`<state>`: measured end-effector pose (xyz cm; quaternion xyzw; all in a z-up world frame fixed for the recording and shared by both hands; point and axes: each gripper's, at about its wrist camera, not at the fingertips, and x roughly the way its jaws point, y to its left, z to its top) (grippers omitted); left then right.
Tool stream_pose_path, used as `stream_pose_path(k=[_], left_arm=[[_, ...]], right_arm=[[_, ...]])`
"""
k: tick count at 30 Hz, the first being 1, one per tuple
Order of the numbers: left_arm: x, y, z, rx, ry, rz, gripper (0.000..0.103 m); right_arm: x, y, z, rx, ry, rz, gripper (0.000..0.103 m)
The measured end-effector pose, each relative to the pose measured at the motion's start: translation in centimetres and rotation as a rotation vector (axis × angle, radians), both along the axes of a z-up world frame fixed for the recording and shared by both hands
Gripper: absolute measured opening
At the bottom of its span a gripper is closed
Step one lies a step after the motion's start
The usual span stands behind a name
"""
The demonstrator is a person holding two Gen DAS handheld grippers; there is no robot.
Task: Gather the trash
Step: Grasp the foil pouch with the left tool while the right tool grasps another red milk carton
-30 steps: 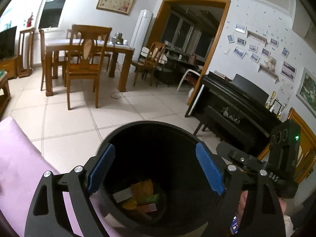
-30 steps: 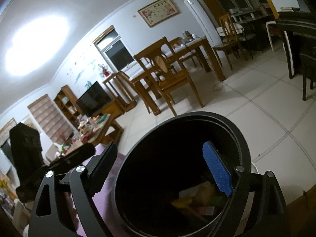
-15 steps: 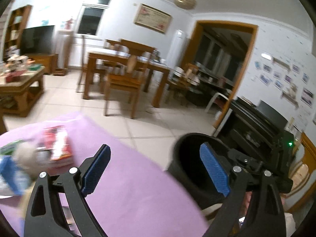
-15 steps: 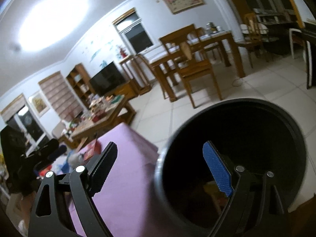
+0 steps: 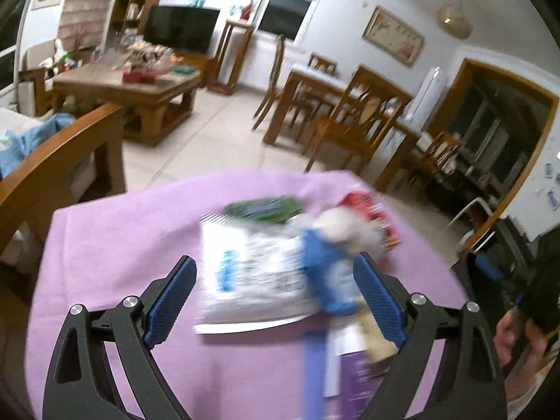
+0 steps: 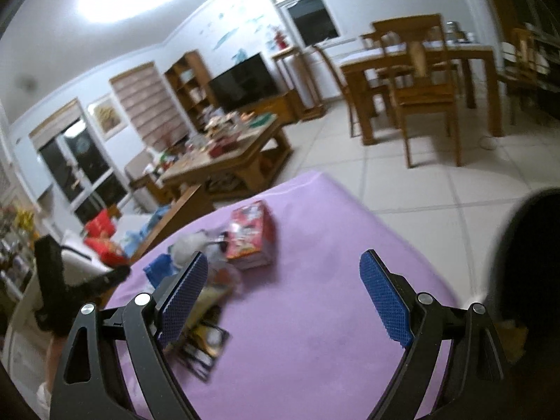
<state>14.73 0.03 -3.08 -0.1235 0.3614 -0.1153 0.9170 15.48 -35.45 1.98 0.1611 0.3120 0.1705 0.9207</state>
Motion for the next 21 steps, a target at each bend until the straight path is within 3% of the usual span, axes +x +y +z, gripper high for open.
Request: stream_pose_path(k=[3,4,10,11,12,17,19,21], left_arm=[[1.7,0.3,-1.5,0.043,0.077,-0.026,0.068],[2.2,0.2,-2.0,0.045,0.097,-0.043,0.067],[3.7,0.1,-3.2,0.093,0.116,-0.117,0.070],[3.9,0.1,-3.3,0.093,0.120,-0.121,0.075],[4.0,0.3,-3.6,0.094,0.126,-0.121,0.082],[3.9,0.1,-4.1,0.080,0.125,-0.166,0.084],[3.6,-0.5,-4.1,0.104,0.112,-0.190,0.084],[3.4,-1.2,-4.2,0.125,0.100,-0.206,0.073]], right_arm=[[3.9,4.0,-0.2,-0.028,0.032,0.051,0.087],[4.8,5.2,-0.3,-0.041,0.043,0.057,0.087],[12.9,10.6,-1.9,-0.128,0.156,0.094,0.087],[14.0,11.4,-2.4,-0.149,0.177,0.099,0.087],[14.9,12.2,-2.9,-0.173,0.195,0.103,0.087],[17.3,14.2,-5.3,-0.233,0.236,0.129,0.087],[17.6,14.5,-5.4,-0.247,0.227,0.138,0.080],[17.8,14.7,-5.4,-0.285,0.225,0.129,0.056]])
